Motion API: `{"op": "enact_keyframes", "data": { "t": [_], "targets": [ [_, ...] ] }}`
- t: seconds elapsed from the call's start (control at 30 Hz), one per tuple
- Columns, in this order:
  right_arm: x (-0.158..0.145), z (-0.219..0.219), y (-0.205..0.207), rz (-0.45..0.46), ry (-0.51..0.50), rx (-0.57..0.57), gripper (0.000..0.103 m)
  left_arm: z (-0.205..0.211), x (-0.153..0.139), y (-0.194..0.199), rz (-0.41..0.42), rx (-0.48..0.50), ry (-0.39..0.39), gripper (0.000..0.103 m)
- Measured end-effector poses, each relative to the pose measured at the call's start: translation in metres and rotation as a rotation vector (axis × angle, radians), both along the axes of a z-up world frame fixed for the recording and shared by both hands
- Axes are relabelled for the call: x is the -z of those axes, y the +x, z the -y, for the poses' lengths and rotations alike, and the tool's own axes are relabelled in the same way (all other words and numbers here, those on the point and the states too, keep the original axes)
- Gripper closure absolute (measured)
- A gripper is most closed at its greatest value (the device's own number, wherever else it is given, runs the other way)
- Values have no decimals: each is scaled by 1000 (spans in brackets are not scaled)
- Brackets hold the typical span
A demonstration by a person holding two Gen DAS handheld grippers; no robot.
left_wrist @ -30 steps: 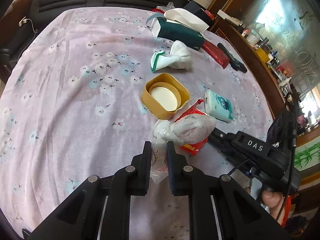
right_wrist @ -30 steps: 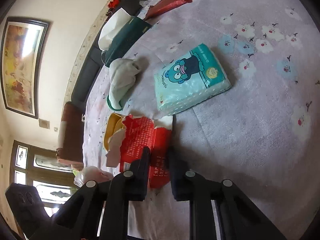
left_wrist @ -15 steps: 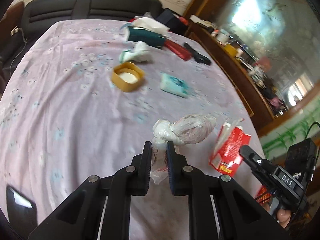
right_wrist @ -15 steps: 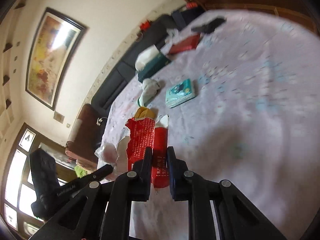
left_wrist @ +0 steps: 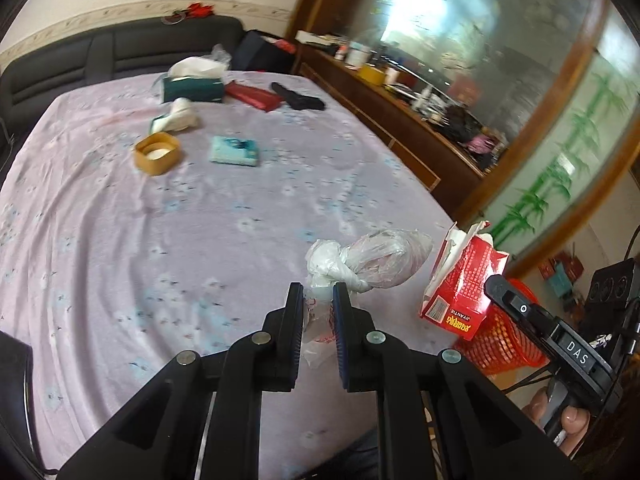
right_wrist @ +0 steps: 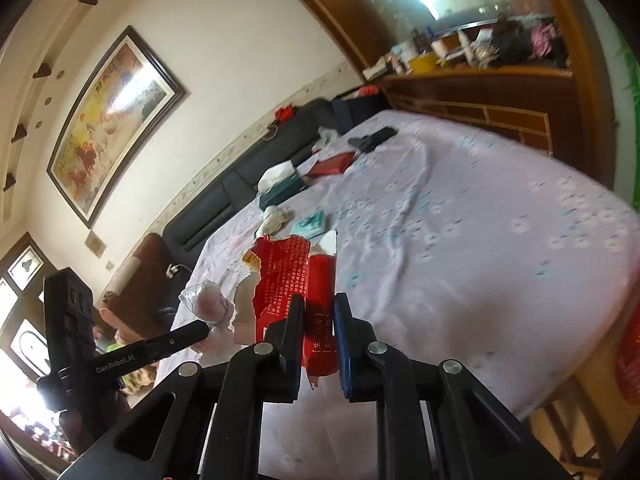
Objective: Collect trash
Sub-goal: 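Carry the white bag and red wrapper over the red wastebasket with both tools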
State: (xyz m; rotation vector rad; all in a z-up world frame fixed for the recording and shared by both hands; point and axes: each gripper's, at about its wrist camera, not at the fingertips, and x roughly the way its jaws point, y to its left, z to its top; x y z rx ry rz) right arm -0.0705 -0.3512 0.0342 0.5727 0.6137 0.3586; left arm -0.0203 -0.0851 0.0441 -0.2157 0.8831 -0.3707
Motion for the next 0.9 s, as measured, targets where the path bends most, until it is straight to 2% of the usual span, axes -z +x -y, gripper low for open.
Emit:
{"op": "enact_keyframes", "data": {
  "t": [0.3,0.67,0.9],
  "targets": [
    [-16,39,-45,61,-28,98,88,40,-22,-14,43,88,-12,89],
    [-31,76,-72,106,-44,175,88,89,-41,-14,79,195,-31,89],
    [-42,114,-97,128,-64,284,88,132,-60,-17,105,296,-63,89]
  ]
}}
